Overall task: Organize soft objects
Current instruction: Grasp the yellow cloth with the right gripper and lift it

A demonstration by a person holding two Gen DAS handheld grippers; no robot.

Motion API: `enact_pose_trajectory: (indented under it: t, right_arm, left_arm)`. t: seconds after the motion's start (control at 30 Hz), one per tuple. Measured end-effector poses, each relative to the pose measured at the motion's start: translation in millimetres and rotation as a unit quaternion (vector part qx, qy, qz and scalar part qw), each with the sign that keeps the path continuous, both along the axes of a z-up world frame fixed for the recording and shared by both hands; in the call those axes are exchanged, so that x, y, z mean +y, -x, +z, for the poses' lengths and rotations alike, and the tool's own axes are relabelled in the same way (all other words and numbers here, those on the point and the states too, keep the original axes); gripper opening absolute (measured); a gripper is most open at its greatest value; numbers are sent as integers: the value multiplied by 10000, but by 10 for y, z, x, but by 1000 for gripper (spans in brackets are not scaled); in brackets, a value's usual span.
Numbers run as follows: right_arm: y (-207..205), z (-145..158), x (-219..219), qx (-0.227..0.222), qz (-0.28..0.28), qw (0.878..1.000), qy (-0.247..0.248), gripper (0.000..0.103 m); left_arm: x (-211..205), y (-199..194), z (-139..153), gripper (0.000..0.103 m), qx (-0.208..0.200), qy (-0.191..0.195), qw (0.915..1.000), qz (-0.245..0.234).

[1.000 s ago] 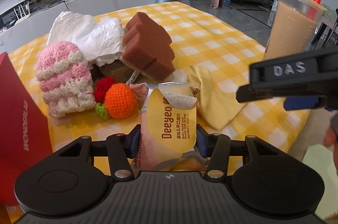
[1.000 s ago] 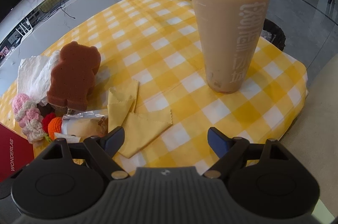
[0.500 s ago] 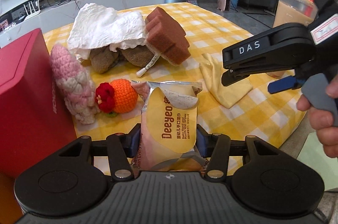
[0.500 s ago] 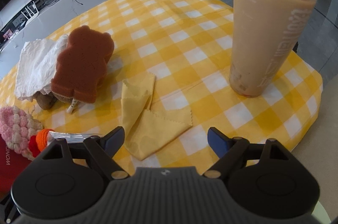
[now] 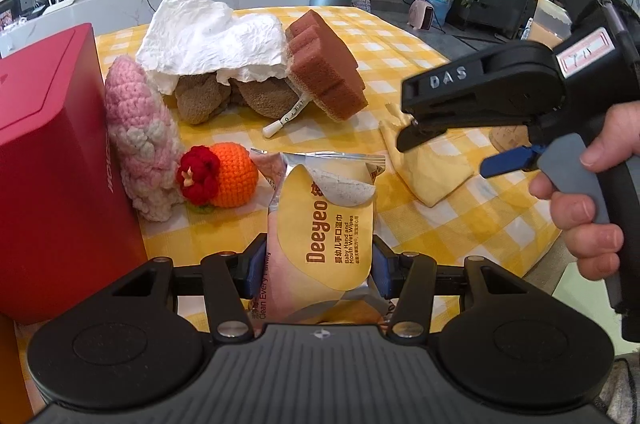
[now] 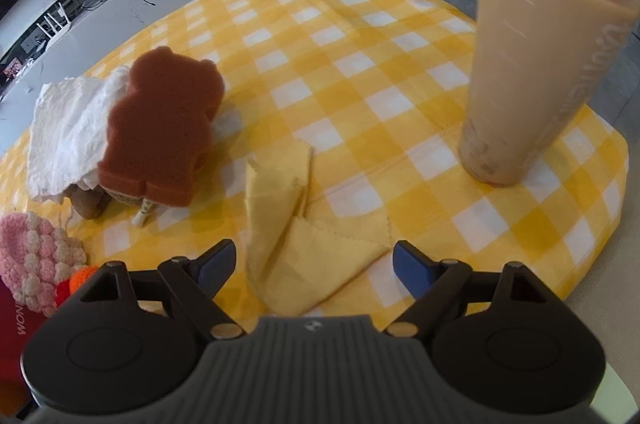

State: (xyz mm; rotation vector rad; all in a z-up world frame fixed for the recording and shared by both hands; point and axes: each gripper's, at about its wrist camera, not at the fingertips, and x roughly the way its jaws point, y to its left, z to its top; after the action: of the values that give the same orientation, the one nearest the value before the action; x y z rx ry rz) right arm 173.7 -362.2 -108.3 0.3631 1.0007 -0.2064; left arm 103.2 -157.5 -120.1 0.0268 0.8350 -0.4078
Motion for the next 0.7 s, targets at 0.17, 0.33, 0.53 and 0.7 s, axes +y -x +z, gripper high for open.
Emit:
enact_pose_trajectory:
  t: [0.17,0.33,0.53,0.7]
  right_arm:
    - [-103,-68,33,208,-4,9998,75,84]
    - [-150,-110,13,283,-77,9995,130,85]
    - [-194,-153,179,407,184,9958,804,78]
    - [-152,-128,184,308,227,9955,867,60]
  left_arm:
    - [14,-10,-7,59,21,62,10000,2]
    - [12,-6,-10,60,23,62,10000,3]
    - [7,-2,-11,60,29,44,10000,30]
    - [18,2,-20,60,3,71,10000,36]
